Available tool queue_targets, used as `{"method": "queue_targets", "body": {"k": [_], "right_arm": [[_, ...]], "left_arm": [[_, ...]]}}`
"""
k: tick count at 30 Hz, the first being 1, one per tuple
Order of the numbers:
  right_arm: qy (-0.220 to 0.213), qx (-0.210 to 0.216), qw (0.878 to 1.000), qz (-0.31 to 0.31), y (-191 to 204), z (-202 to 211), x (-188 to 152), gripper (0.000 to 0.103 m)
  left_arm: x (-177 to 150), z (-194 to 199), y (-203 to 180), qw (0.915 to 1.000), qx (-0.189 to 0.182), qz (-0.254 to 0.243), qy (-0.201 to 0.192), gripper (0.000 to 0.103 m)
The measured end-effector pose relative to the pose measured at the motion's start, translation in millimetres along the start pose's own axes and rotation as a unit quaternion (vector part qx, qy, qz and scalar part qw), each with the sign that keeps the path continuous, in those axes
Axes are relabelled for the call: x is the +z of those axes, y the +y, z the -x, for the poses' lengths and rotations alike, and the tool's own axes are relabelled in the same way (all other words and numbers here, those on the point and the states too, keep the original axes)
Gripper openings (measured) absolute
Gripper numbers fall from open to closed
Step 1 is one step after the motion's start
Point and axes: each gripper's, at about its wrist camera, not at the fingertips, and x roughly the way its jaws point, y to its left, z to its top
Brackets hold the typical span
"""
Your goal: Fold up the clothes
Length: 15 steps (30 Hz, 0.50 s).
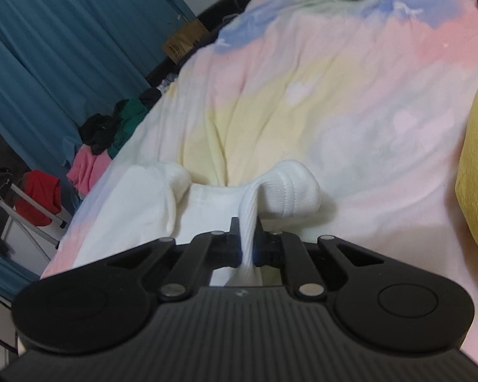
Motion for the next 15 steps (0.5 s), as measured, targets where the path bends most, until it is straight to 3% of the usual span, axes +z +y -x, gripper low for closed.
{"method": "queue_targets", "body": {"k": [4,15], "right_arm": [[-0.023,0.008,1.000,0.002,4.2,9.4,2.8,0.008],[-0.075,0.065,0.995,-0.013,3.0,66.0,23.6,0.008]], "left_arm": [[-5.2,7.8,-11.5,0.9993,-0.007,-0.029,-0.020,0.008],[-0.2,79.6,-41.8,0.9941,-0.083,-0.039,-0.058,0.006]]}}
